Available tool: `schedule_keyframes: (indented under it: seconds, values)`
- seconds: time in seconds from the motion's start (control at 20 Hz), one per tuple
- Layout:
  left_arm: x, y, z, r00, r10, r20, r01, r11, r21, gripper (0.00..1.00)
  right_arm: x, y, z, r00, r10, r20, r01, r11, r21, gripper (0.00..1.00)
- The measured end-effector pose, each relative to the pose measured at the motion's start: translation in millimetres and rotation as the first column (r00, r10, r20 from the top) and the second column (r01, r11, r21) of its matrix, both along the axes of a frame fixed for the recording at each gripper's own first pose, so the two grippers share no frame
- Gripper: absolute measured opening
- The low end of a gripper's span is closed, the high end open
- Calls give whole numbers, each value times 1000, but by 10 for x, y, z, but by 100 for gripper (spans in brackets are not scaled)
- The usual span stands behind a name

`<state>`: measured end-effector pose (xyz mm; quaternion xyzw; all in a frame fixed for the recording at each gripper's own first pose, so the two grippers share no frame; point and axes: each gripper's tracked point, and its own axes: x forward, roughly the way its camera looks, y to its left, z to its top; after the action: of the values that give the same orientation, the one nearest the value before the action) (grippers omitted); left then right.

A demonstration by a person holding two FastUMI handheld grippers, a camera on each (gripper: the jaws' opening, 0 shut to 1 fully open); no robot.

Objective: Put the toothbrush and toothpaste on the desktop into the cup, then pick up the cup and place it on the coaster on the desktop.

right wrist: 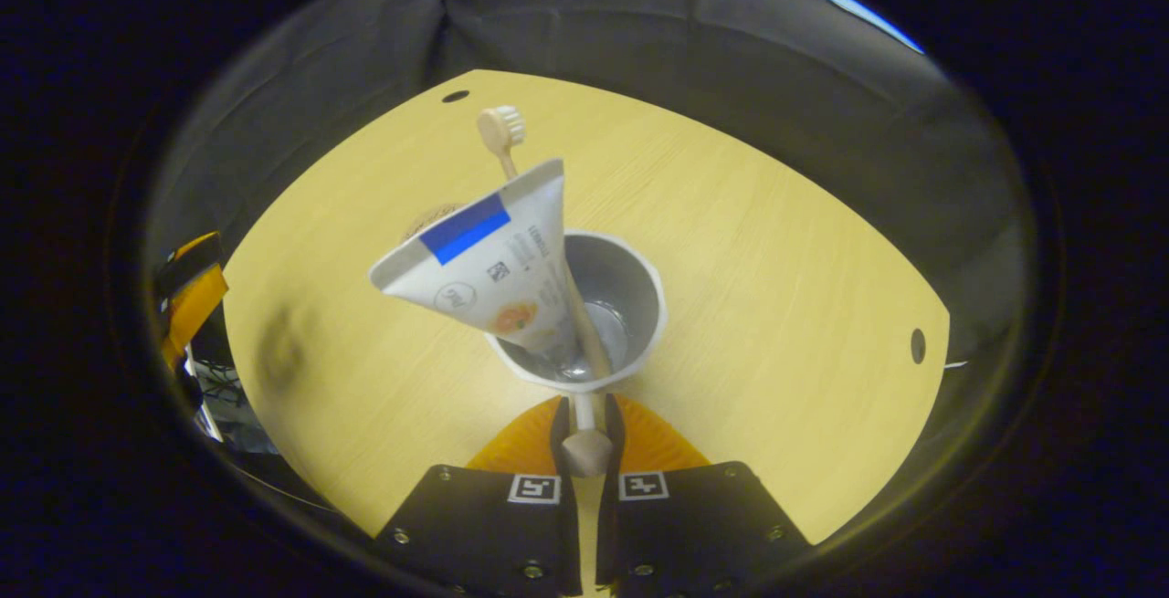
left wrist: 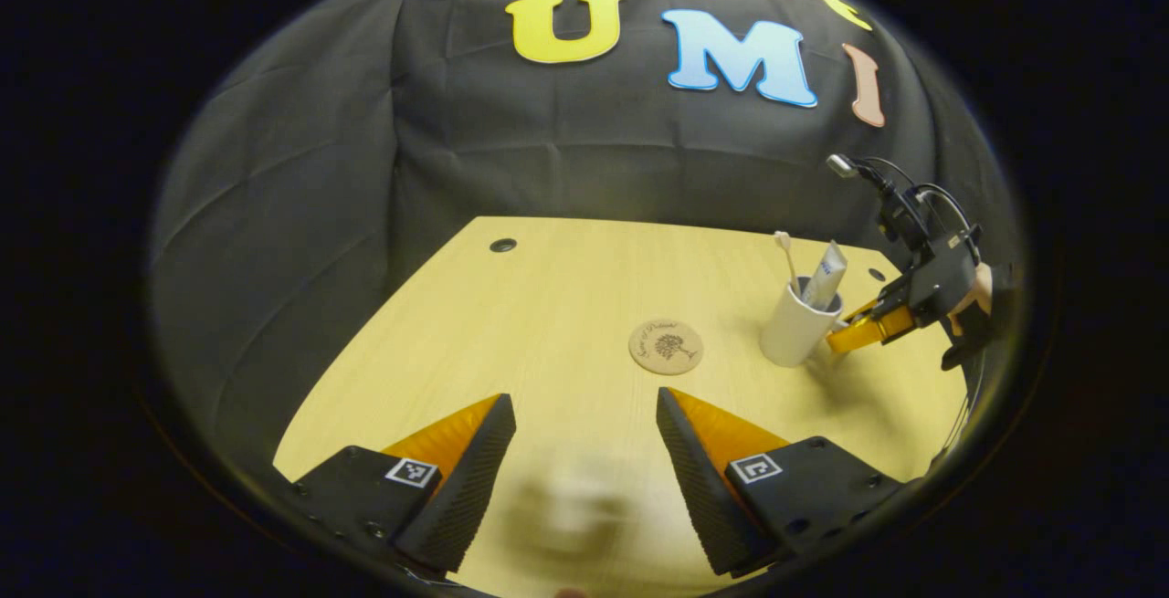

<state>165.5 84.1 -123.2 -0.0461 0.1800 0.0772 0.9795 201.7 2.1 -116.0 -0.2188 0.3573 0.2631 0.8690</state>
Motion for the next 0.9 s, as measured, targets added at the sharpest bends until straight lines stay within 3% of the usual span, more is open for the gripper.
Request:
schedule_keyframes:
  seconds: [0.6,0.9]
  values:
    - [-30,143,-46,1000,28,-9,-28,1000,-9,100,22,617,80,999,20,46,-25,994,105,8]
    - [-59,266,-32,999,37,-12,-37,999,-11,100,84,1169,259,996,57,69,-68,985,157,8]
